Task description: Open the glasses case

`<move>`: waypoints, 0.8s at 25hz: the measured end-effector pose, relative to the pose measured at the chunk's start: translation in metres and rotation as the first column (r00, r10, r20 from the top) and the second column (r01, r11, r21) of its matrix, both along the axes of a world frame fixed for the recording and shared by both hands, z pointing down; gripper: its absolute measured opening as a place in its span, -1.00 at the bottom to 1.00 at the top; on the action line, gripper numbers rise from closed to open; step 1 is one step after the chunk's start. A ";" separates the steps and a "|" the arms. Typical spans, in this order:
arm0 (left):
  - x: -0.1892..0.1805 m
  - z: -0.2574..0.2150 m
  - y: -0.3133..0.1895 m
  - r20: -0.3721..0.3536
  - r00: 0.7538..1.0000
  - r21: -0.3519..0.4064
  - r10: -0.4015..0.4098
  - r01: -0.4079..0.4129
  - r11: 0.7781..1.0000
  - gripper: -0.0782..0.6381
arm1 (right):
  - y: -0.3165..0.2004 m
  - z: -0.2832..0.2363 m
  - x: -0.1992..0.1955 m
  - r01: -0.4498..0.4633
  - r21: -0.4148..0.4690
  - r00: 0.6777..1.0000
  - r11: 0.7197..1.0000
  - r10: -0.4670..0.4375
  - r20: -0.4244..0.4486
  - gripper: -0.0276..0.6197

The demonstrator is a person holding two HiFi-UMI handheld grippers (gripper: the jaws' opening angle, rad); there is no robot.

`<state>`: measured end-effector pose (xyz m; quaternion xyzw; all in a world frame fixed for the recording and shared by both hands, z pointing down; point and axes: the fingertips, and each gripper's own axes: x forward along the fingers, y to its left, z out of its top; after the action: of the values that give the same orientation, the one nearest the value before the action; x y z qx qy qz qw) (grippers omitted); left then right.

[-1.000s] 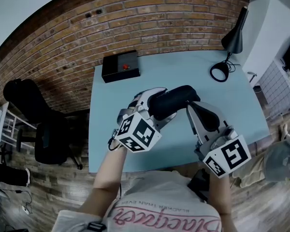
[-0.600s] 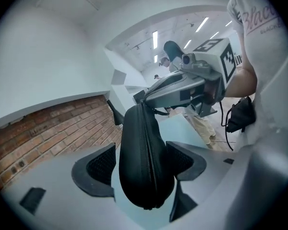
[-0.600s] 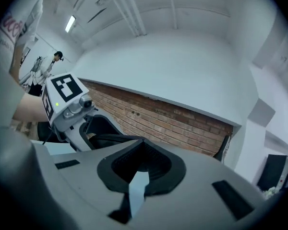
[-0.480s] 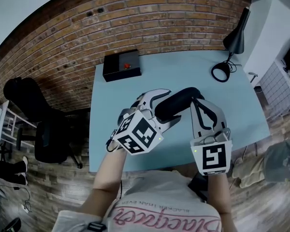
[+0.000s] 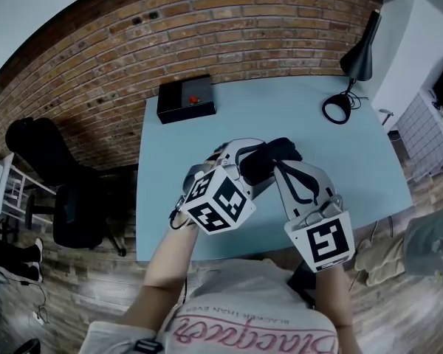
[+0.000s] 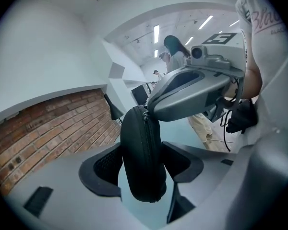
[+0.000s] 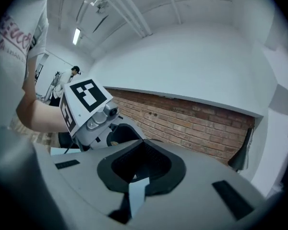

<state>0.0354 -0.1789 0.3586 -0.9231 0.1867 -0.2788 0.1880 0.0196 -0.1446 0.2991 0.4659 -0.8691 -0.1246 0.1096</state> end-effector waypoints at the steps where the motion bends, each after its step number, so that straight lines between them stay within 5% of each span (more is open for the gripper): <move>1: 0.001 -0.001 0.001 -0.016 1.000 -0.004 0.001 -0.001 1.000 -0.02 | 0.001 -0.001 0.002 0.008 -0.016 0.999 1.000 -0.007 0.037 -0.85; 12: -0.003 -0.012 0.019 -0.040 0.995 0.113 0.096 -0.091 0.989 -0.04 | 0.004 -0.011 0.045 0.041 -0.116 0.981 0.992 -0.018 0.194 -0.85; 20: -0.005 -0.033 0.042 -0.170 0.955 0.096 0.243 -0.230 0.969 -0.04 | 0.007 -0.012 0.062 0.143 -0.187 0.944 0.972 -0.078 0.319 -0.85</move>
<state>0.0307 -0.1370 0.3255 -0.9525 0.1014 -0.1625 0.2368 0.0818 -0.1376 0.2869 0.4159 -0.9086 0.0353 0.0127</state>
